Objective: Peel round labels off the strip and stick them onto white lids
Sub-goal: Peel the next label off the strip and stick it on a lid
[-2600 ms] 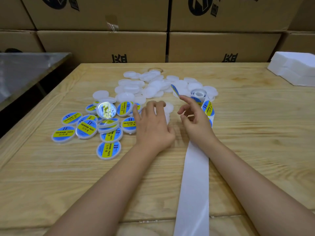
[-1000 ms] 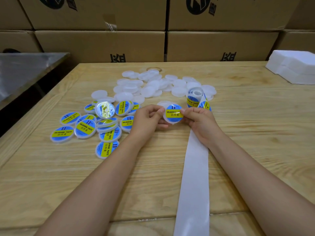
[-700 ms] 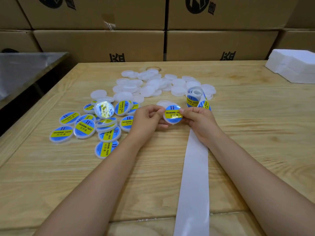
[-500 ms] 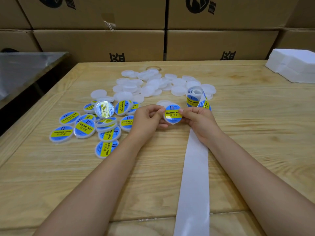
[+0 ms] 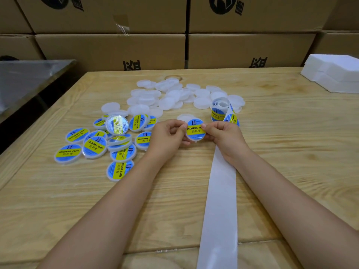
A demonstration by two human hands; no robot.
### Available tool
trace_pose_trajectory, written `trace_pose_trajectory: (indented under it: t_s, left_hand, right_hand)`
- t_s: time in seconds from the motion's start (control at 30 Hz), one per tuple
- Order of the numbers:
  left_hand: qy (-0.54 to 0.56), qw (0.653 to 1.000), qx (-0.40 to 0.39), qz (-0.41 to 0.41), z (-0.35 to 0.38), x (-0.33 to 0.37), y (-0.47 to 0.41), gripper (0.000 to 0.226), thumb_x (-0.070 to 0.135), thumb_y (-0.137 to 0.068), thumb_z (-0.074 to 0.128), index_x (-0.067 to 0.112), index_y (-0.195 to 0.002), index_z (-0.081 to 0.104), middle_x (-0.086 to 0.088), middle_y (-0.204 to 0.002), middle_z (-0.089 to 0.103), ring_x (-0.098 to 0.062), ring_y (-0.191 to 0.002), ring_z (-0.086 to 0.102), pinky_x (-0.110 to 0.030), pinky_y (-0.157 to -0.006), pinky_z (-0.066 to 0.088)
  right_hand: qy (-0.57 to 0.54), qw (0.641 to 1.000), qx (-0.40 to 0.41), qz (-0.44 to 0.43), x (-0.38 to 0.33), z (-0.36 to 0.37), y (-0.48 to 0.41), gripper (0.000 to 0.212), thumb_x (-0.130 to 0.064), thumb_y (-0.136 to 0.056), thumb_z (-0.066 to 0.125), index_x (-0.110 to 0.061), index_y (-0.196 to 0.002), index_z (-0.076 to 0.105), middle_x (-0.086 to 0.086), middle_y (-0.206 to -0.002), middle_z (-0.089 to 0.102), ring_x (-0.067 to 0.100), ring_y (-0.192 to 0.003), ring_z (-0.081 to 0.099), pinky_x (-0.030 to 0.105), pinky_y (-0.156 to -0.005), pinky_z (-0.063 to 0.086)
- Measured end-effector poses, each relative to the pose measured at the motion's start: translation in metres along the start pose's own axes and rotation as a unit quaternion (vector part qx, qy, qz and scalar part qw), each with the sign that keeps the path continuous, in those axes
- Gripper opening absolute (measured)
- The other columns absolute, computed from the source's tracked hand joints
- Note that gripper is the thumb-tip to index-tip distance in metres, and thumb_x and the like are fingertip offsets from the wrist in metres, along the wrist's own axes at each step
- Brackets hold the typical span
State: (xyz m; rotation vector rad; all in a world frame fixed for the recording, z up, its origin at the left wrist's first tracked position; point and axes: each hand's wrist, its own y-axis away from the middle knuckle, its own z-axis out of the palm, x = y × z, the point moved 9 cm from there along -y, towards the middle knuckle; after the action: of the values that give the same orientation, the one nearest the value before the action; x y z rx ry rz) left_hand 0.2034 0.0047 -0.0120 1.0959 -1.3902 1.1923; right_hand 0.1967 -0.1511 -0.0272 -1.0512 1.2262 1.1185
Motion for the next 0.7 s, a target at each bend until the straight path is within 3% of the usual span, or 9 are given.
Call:
trace_pose_trajectory:
  t_s: [0.23,0.33,0.47,0.6,0.67,0.7]
  left_hand:
    - [-0.006,1.000,0.000,-0.022,0.000,-0.005,-0.001,0.012,0.008,-0.094,0.054,-0.002,-0.094,0.060,-0.014,-0.072,0.068,-0.013,-0.055,0.068,-0.021,-0.055,0.056]
    - [0.012,0.999,0.001,-0.032,0.001,-0.005,-0.001,0.014,0.010,-0.093,0.055,-0.003,-0.093,0.060,-0.014,-0.069,0.069,-0.015,-0.056,0.069,-0.020,-0.053,0.055]
    - [0.051,0.997,0.007,-0.049,0.002,-0.007,-0.002,0.013,0.008,-0.093,0.055,0.004,-0.082,0.061,-0.006,-0.059,0.069,-0.016,-0.055,0.068,-0.020,-0.051,0.054]
    - [0.091,0.994,0.008,-0.058,0.004,-0.008,-0.001,0.014,0.007,-0.093,0.054,0.006,-0.080,0.060,-0.004,-0.057,0.069,-0.016,-0.054,0.068,-0.020,-0.051,0.055]
    - [0.101,0.993,0.004,-0.062,0.005,-0.008,0.000,0.014,0.007,-0.094,0.053,0.006,-0.081,0.059,-0.004,-0.058,0.069,-0.016,-0.055,0.069,-0.021,-0.053,0.056]
    - [0.104,0.992,0.003,-0.065,0.006,-0.009,0.000,0.014,0.007,-0.094,0.053,0.006,-0.082,0.059,-0.004,-0.058,0.069,-0.016,-0.055,0.069,-0.021,-0.054,0.056]
  right_hand:
    - [0.143,0.983,0.070,-0.096,-0.014,-0.003,0.009,0.012,-0.012,-0.082,0.070,-0.017,-0.073,0.065,0.003,-0.078,0.069,0.017,-0.075,0.065,0.035,-0.077,0.054]
    - [0.202,0.965,0.093,-0.139,-0.023,-0.002,0.015,0.005,-0.016,-0.082,0.070,-0.017,-0.078,0.067,-0.005,-0.078,0.069,0.010,-0.078,0.066,0.028,-0.077,0.053]
    - [0.259,0.944,0.108,-0.175,-0.031,0.003,0.022,0.004,-0.018,-0.084,0.067,-0.014,-0.086,0.069,-0.004,-0.080,0.069,0.010,-0.079,0.065,0.028,-0.079,0.052]
    - [0.258,0.937,0.125,-0.201,-0.037,0.002,0.026,0.012,-0.015,-0.085,0.066,-0.010,-0.096,0.069,-0.001,-0.084,0.070,0.015,-0.084,0.067,0.024,-0.078,0.049]
    - [0.259,0.936,0.122,-0.203,-0.039,0.003,0.027,0.031,-0.015,-0.086,0.065,-0.014,-0.117,0.064,0.000,-0.086,0.071,0.013,-0.084,0.067,0.020,-0.078,0.048]
    - [0.255,0.940,0.114,-0.195,-0.038,0.003,0.026,0.049,-0.015,-0.086,0.065,-0.020,-0.133,0.051,-0.002,-0.085,0.071,0.009,-0.082,0.066,0.017,-0.078,0.047]
